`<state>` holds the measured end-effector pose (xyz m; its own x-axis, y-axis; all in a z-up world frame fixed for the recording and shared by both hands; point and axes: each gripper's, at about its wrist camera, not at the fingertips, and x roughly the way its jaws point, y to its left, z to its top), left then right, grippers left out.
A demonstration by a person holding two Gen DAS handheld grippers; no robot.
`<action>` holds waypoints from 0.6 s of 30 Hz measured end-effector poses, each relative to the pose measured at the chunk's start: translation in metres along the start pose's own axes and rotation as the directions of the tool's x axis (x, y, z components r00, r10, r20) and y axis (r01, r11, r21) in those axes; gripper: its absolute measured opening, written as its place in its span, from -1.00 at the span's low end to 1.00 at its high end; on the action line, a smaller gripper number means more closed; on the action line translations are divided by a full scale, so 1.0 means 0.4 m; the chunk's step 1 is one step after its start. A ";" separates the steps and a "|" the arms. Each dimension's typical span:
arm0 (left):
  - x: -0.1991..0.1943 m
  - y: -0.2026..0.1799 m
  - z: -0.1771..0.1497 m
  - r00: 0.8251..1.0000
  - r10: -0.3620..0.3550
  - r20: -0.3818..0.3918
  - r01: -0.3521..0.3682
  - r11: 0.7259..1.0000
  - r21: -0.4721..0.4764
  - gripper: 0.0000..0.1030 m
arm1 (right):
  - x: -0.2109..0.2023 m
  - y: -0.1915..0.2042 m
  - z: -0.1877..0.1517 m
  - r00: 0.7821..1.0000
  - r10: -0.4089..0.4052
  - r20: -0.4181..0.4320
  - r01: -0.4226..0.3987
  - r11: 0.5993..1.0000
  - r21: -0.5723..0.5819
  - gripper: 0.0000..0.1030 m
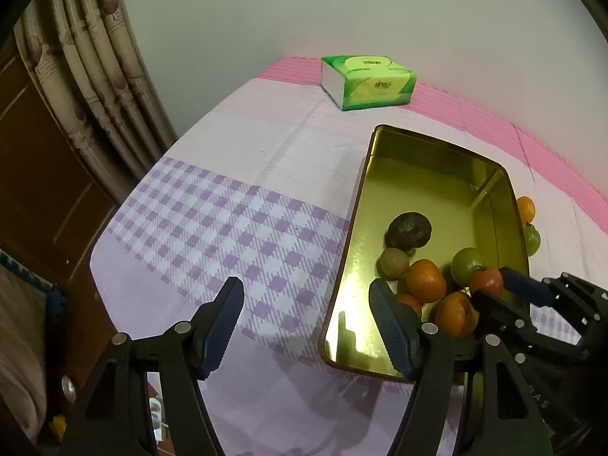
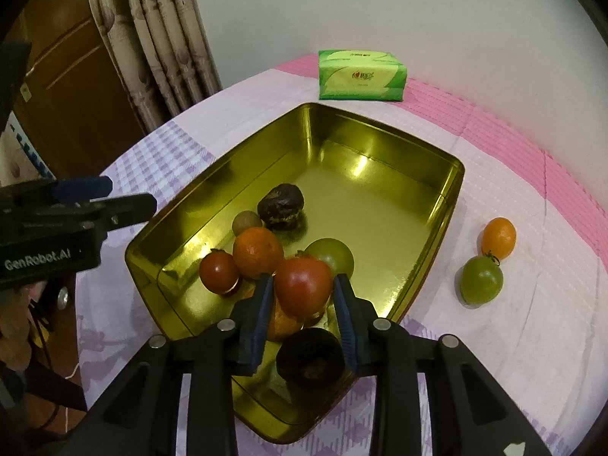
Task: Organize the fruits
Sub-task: 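Lower the red tomato into the gold tray and open the right gripper, then grasp the green tomato with the right gripper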
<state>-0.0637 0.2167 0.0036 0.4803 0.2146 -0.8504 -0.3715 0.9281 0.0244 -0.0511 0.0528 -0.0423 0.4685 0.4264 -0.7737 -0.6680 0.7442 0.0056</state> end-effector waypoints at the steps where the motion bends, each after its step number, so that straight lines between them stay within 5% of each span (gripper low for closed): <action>1: 0.001 0.000 -0.001 1.000 -0.006 -0.003 0.006 1.000 -0.001 0.34 | -0.001 -0.001 0.003 1.000 -0.002 0.005 0.002 1.000 0.001 -0.34; 11: -0.001 -0.016 -0.006 1.000 -0.014 -0.007 0.014 1.000 0.023 0.34 | -0.133 -0.074 -0.001 0.989 -0.055 0.137 0.044 0.995 0.086 -0.16; 18: 0.002 -0.021 -0.006 1.000 -0.017 -0.014 0.017 1.000 0.024 0.34 | -0.110 -0.196 -0.065 0.979 -0.198 0.057 0.188 0.971 0.148 -0.08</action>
<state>-0.0621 0.2082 0.0014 0.4753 0.1946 -0.8580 -0.3438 0.9388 0.0225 -0.0343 -0.0376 -0.0251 0.6234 0.2994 -0.7223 -0.4755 0.8785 -0.0462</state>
